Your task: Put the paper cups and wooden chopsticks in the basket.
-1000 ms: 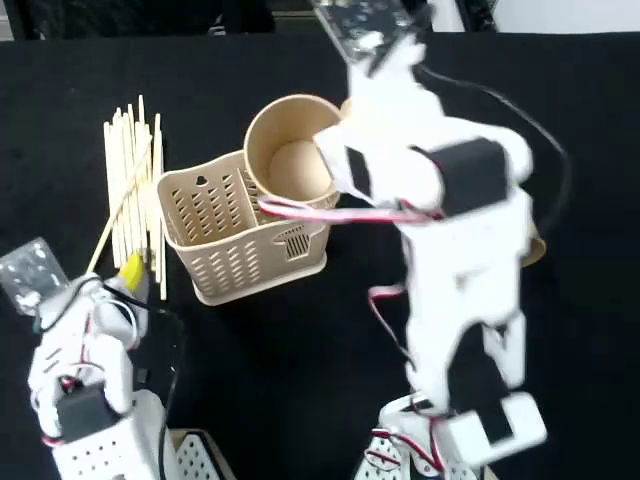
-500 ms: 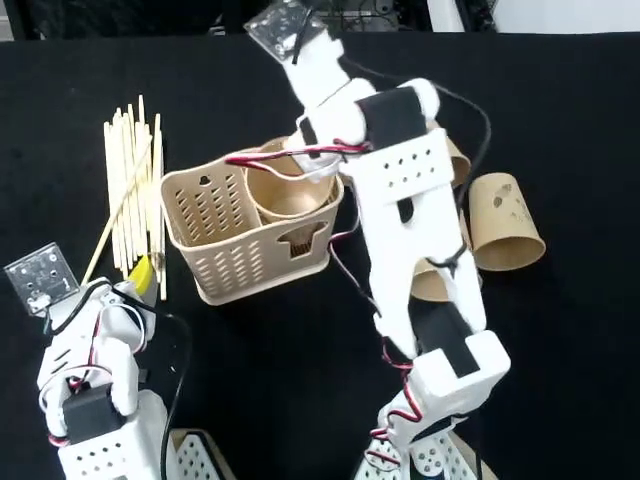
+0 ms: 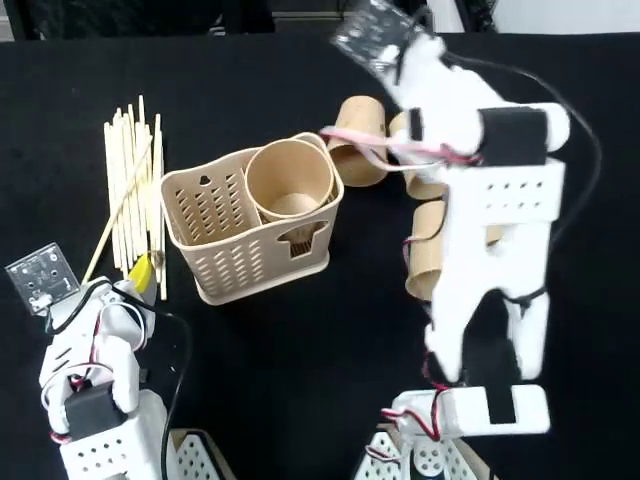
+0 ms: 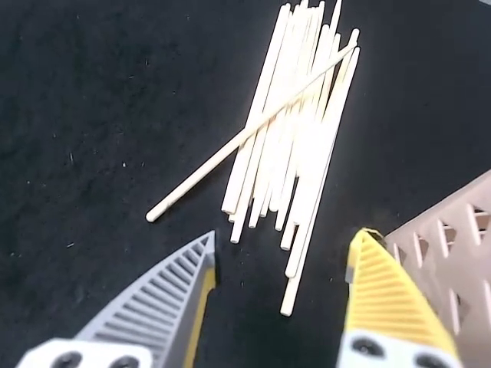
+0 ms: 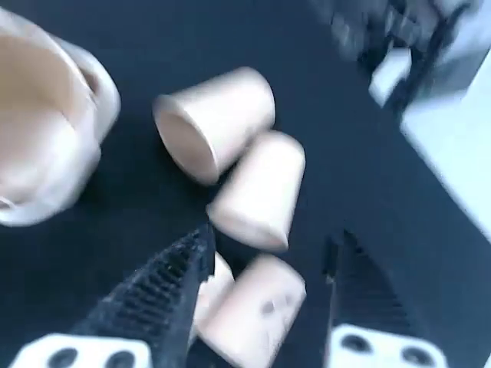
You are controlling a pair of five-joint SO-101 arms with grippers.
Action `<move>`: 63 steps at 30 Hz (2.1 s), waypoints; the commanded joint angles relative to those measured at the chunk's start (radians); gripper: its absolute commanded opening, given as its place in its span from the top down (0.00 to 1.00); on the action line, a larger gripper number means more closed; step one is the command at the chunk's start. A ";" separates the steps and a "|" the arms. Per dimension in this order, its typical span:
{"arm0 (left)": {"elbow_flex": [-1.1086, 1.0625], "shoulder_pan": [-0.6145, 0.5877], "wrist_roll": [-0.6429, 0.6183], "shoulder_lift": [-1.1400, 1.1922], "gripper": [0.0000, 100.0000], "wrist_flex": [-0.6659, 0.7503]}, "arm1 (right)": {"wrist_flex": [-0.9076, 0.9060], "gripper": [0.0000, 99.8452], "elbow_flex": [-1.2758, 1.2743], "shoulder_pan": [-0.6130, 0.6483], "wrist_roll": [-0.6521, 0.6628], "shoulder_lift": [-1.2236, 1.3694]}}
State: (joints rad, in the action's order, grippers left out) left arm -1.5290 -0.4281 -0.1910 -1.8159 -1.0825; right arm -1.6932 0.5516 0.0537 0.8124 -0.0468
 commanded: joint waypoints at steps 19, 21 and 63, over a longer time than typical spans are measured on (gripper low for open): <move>0.027 -0.013 0.000 -0.008 0.73 0.012 | 0.858 0.62 -0.582 -0.046 0.147 0.406; 0.027 -0.013 0.000 -0.008 0.73 0.012 | 0.841 0.62 -0.552 -0.040 0.135 0.421; 0.039 -0.051 -0.003 -0.008 0.73 0.012 | 0.890 0.99 -0.559 0.023 -0.064 0.277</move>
State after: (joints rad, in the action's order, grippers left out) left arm -1.5290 -0.4726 -0.1910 -1.8159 -1.0764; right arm -0.7066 -0.0330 0.1013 0.7802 0.3767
